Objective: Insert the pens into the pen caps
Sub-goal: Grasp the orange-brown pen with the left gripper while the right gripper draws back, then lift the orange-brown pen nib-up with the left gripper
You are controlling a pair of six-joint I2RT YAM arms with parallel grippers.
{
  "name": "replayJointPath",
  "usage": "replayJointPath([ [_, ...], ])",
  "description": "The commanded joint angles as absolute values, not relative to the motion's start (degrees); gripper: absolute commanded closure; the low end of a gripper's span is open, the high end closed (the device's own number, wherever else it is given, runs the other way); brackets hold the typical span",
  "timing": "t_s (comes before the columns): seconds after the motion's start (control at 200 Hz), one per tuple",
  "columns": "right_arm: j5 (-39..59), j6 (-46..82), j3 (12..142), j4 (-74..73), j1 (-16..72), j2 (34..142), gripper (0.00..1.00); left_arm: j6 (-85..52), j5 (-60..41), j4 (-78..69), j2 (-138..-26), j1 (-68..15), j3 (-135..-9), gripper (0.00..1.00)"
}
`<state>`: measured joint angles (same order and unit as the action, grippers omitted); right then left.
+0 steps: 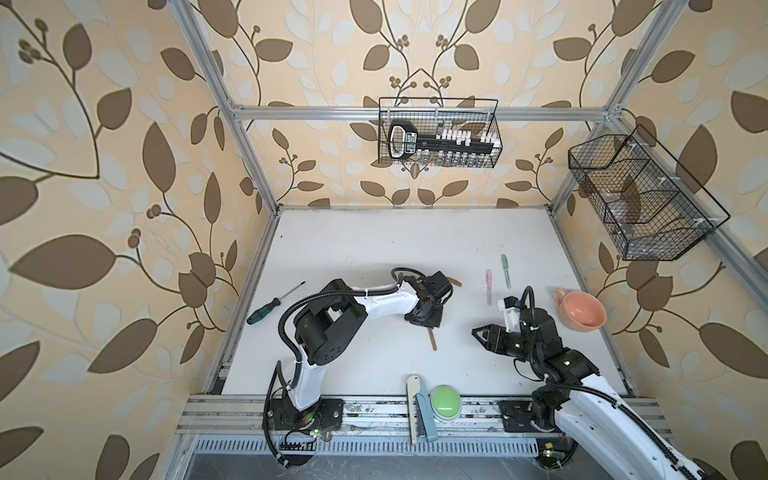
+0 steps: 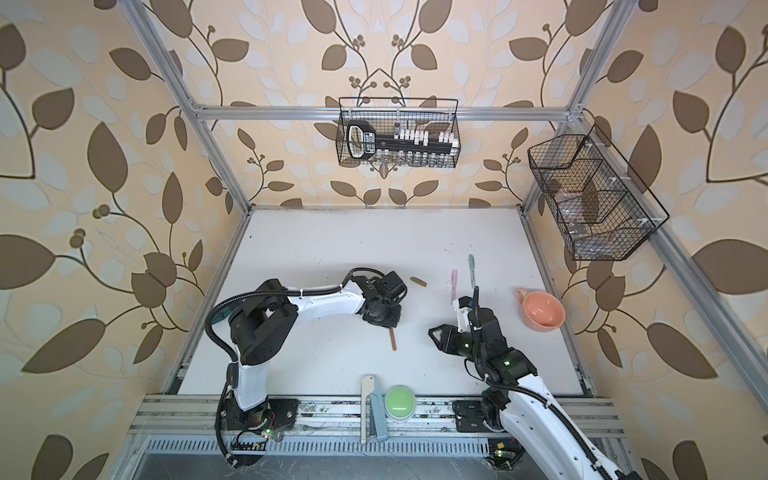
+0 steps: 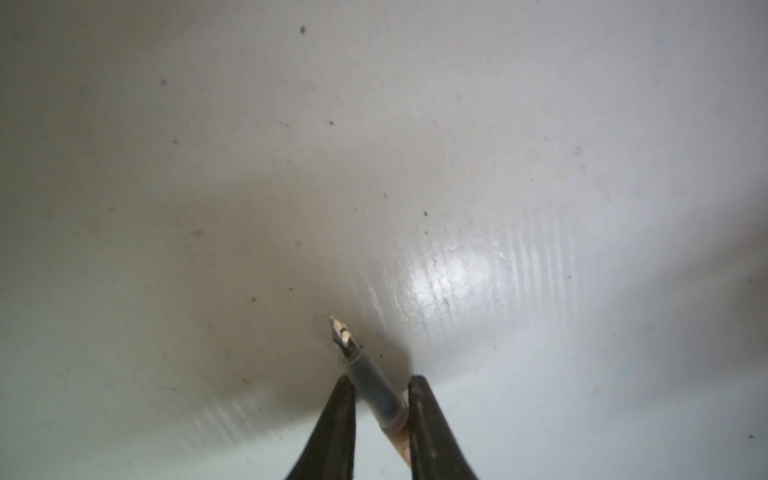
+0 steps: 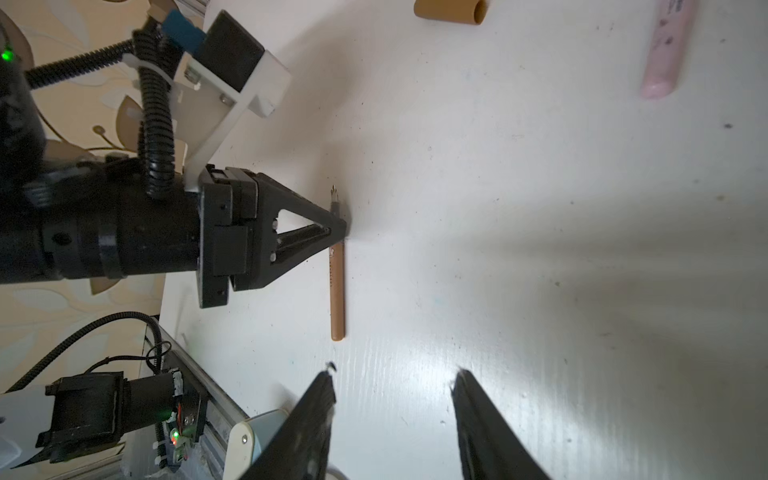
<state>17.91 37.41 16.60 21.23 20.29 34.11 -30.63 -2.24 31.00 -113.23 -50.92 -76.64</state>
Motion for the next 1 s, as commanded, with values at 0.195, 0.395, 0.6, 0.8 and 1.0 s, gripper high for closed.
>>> replayJointPath([
  [0.195,15.2,38.6,16.8,21.3,21.7,34.1,0.51,-15.8,1.0,37.2,-116.1,-50.5,-85.1,0.89],
  [0.395,15.0,38.6,16.8,21.2,21.7,34.3,0.5,-13.6,-3.9,35.9,-116.1,-50.7,-84.7,0.83],
  [0.6,14.9,38.5,16.9,19.9,21.8,35.5,0.49,-15.3,-6.0,33.1,-115.6,-50.8,-80.4,0.73],
  [0.8,15.4,38.2,17.4,19.1,21.8,37.1,0.49,-17.3,-4.9,33.2,-113.6,-51.0,-78.2,0.51],
  [1.0,15.1,38.1,17.4,18.9,21.9,37.4,0.49,-20.5,-4.6,35.0,-109.8,-51.9,-74.8,0.4],
])
